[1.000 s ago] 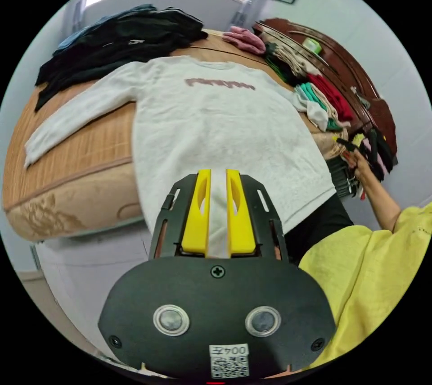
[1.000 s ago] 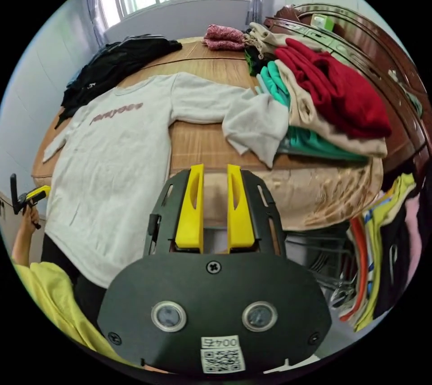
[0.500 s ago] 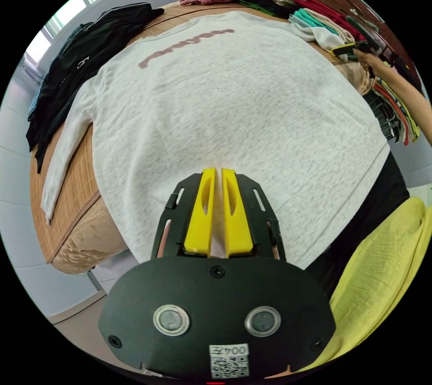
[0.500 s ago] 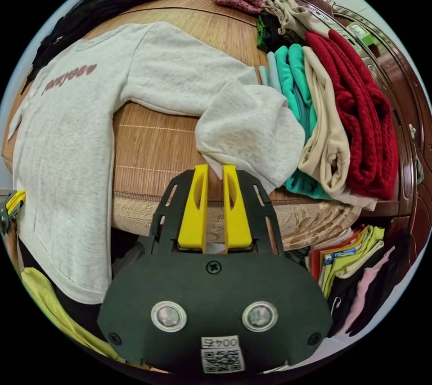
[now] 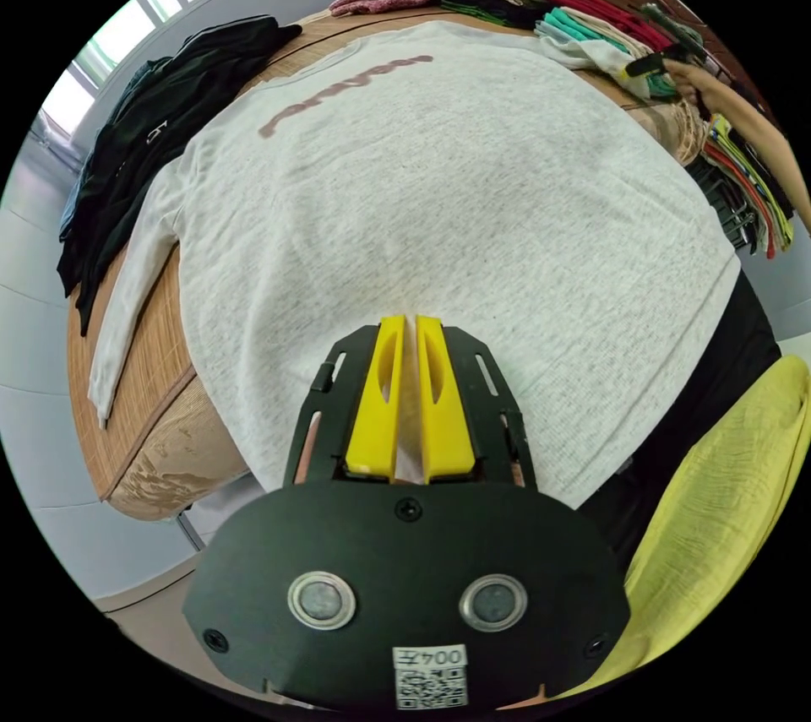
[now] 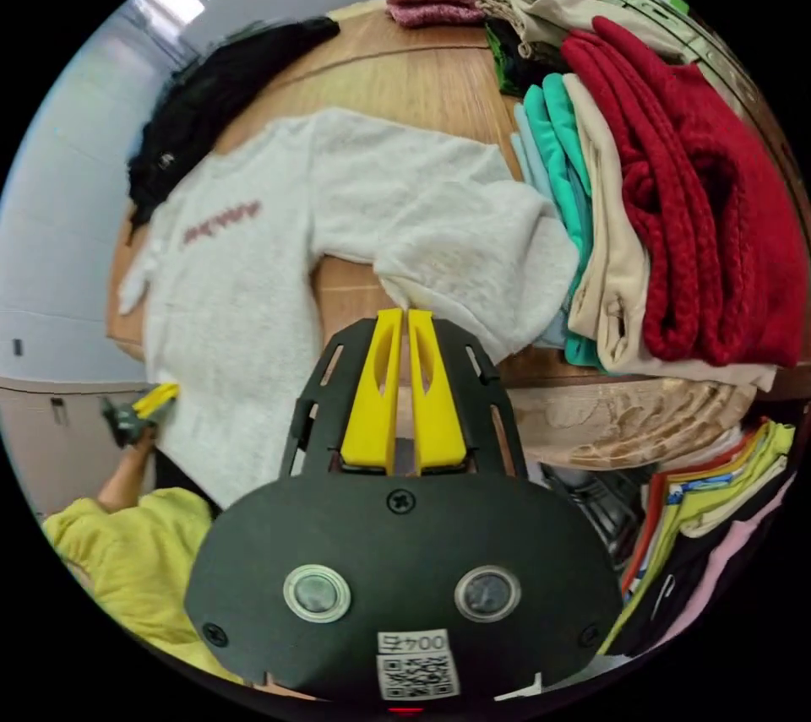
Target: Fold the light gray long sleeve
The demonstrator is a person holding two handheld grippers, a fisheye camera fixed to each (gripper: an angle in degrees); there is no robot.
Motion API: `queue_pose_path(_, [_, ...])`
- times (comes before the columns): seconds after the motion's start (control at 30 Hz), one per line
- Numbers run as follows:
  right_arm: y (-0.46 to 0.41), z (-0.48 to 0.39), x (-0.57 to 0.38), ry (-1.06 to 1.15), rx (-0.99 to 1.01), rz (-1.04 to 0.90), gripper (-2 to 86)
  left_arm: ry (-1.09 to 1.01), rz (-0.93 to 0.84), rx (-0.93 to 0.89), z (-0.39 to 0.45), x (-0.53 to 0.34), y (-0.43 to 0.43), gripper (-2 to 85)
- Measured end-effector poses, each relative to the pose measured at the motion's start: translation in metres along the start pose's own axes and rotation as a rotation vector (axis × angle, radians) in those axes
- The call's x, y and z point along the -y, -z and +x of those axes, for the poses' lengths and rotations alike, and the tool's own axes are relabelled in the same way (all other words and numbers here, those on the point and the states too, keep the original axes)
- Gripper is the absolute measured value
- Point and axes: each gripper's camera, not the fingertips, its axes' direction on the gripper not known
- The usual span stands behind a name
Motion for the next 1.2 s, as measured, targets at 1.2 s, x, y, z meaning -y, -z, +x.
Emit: queue_pose_path(1.2, [-0.172, -0.258, 0.032, 0.213, 0.201, 0.016, 8.9, 0.025, 0.048, -0.076, -0.072, -0.043, -0.021, 2.8])
